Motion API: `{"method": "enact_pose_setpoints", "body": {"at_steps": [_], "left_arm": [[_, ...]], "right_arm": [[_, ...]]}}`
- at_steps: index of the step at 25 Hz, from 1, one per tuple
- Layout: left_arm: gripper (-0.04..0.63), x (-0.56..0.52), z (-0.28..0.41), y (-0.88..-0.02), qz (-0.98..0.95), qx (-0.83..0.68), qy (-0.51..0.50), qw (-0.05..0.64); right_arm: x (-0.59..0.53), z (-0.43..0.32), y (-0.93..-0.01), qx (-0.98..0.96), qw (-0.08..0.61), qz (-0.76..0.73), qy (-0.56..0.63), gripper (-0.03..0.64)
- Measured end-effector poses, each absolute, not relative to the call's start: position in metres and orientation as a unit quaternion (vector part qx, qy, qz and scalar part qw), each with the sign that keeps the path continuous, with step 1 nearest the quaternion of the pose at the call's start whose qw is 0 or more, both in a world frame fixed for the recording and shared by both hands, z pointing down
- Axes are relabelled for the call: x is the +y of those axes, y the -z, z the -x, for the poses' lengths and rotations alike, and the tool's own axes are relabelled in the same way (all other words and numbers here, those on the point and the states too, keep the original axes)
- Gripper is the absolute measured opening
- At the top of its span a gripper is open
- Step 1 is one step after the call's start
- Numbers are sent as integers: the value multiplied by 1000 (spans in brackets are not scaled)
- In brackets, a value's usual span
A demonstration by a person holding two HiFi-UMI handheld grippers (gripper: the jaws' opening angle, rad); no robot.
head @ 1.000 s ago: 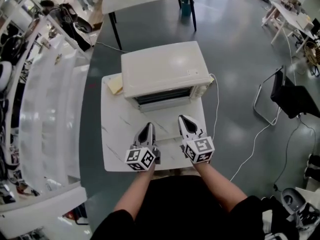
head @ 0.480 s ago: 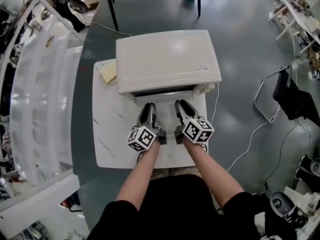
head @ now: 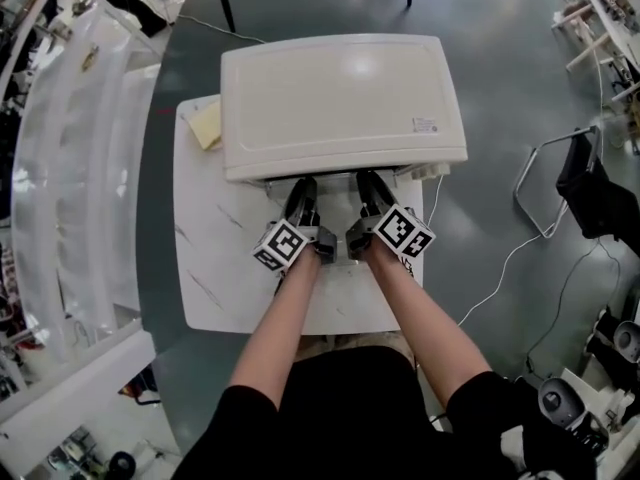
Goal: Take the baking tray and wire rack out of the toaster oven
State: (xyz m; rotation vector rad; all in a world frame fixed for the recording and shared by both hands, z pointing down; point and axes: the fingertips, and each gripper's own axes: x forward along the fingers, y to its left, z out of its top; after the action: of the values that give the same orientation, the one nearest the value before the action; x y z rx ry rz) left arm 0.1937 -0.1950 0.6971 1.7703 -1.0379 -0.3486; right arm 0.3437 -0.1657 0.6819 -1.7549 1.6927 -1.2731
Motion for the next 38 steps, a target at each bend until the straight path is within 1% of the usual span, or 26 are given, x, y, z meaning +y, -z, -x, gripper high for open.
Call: {"method": "enact_pose_setpoints", "body": {"at_steps": [6,15,26,31,35,38], "left_arm": [[127,-216,-203,-719,-698,-425,168,551],[127,-236,-201,-732,-655,-442,210,575],[127,-260,-210,-732,-625,-455,229,592],[117,-260,-207,-736,-611,-460,241,598],[107,-262,-204,-739,-600,-449,263,608],[95,-259,-204,-741,-588,-439,275,621]], "right_arm": [[-183,-359,-705,568,255,623,474,146],[-198,-375,-723,528,316,608,502,153],[-218,-381,-730,510,348,590,520,153],[-222,-379,-727,509,360,580,525,147],[-222,-378,-729,496,363,582,532,109],[-218,-378,-729,493,356,587,534,109]]}}
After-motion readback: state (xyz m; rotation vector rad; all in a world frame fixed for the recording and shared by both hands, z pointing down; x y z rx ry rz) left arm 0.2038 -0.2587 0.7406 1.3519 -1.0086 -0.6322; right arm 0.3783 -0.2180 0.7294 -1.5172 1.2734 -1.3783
